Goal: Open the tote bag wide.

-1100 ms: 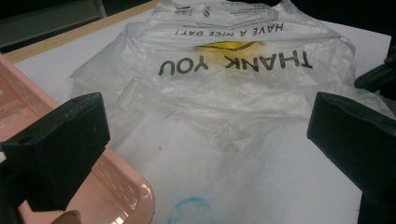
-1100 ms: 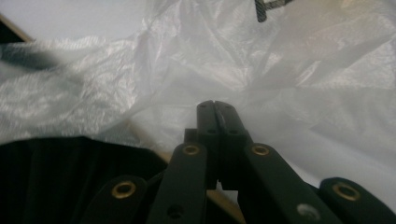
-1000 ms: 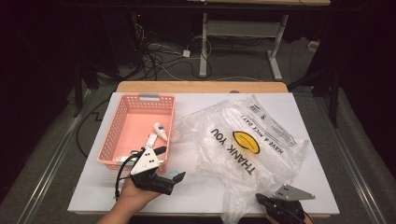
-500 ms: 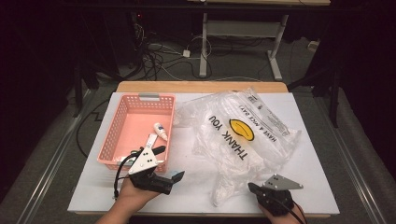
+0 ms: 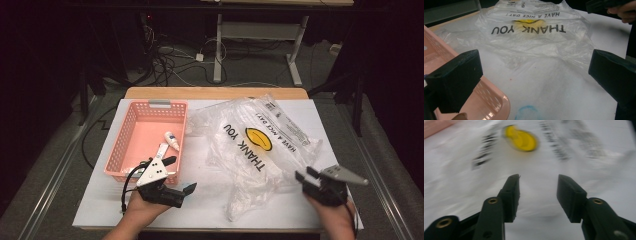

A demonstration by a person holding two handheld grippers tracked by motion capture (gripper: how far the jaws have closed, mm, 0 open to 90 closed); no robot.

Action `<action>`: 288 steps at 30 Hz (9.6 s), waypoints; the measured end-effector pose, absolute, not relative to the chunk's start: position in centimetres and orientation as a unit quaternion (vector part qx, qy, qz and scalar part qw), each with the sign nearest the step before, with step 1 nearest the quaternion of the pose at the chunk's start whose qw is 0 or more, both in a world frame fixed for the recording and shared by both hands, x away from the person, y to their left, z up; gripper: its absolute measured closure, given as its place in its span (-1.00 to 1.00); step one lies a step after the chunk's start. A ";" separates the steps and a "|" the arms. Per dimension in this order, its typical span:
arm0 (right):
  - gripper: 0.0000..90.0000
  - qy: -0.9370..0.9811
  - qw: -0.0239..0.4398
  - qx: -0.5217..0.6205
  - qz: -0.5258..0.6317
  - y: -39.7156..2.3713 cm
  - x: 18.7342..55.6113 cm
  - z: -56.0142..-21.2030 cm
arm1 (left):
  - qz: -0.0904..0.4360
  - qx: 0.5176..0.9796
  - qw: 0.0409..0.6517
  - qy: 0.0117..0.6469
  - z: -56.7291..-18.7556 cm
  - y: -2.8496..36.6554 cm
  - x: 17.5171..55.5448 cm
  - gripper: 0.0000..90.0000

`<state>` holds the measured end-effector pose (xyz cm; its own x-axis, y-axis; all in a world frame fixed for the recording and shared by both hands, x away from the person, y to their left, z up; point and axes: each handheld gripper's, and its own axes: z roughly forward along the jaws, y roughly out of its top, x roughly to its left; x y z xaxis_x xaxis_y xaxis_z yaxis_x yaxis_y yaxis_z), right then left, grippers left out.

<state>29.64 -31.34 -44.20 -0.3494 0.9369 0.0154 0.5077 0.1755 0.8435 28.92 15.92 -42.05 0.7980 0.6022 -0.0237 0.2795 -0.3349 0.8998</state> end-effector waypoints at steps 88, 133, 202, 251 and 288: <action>1.00 0.847 0.144 0.334 0.388 -15.8 35.0 -46.1 | 0.166 0.793 0.501 0.304 -42.4 18.4 27.7 -1.00; 0.62 0.851 0.178 0.362 0.337 -13.8 36.6 -47.4 | 0.162 0.796 0.501 0.300 -42.4 18.1 27.6 -1.00; 1.00 0.792 0.212 0.341 0.460 -19.2 35.0 -41.9 | 0.146 0.800 0.504 0.293 -42.5 17.3 27.5 -1.00; 1.00 0.715 0.262 0.348 0.547 -22.7 35.0 -36.5 | 0.161 0.785 0.497 0.334 -41.7 20.6 29.1 -1.00; 1.00 0.727 0.246 0.341 0.543 -22.7 35.2 -37.4 | 0.188 0.754 0.460 0.431 -41.7 28.2 31.2 -1.00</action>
<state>35.24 -22.69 -37.41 -0.6461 0.7631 0.0127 0.2287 0.1776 0.9572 31.17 28.24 -41.69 0.5581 0.8220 -0.1135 0.4774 -0.2061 0.8542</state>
